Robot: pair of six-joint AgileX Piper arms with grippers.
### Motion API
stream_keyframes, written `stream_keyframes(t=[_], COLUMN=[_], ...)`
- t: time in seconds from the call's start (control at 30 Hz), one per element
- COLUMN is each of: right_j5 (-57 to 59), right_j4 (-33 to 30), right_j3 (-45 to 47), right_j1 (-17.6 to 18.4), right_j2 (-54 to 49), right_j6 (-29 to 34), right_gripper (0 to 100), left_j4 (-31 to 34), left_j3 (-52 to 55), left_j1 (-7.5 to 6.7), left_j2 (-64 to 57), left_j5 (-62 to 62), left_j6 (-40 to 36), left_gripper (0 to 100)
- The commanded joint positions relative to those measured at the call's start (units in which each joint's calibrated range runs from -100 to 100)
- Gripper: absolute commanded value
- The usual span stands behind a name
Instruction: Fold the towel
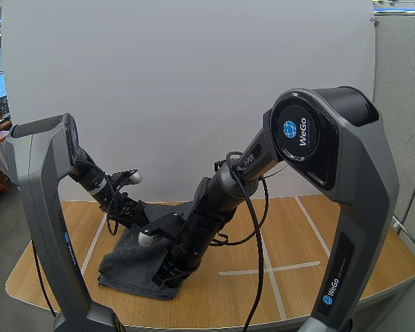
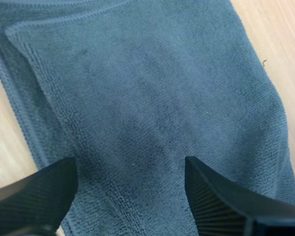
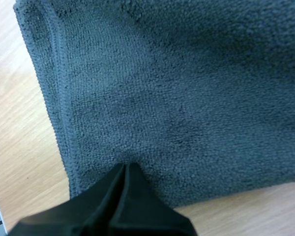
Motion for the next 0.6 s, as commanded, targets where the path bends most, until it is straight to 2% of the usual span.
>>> stream_keyframes(t=[0.0,0.1,0.23,0.33,0.57], right_j5=[-2.48,-2.48,-2.48,-2.48,-2.48], right_j4=[-1.41,-1.41,-1.41,-1.41,-1.41], right_j3=[0.65,0.65,0.65,0.65,0.65], right_j1=[0.11,0.11,0.11,0.11,0.11], right_j2=[1.93,1.93,1.93,1.93,1.93], right_j6=[-0.79,-0.79,-0.79,-0.79,-0.79], right_gripper=[0,0,0,0,0], left_j4=[-2.14,-2.13,-2.13,-2.13,-0.26], left_j3=[-0.46,-0.46,-0.46,-0.46,-4.19], left_j1=[-0.16,-0.16,-0.16,-0.16,-0.16], left_j2=[-0.16,-0.16,-0.16,-0.16,-0.66], left_j5=[3.30,3.50,3.65,3.65,3.65], left_j6=[0.30,0.30,0.30,0.30,-1.01], left_gripper=[100,78,29,1,0])
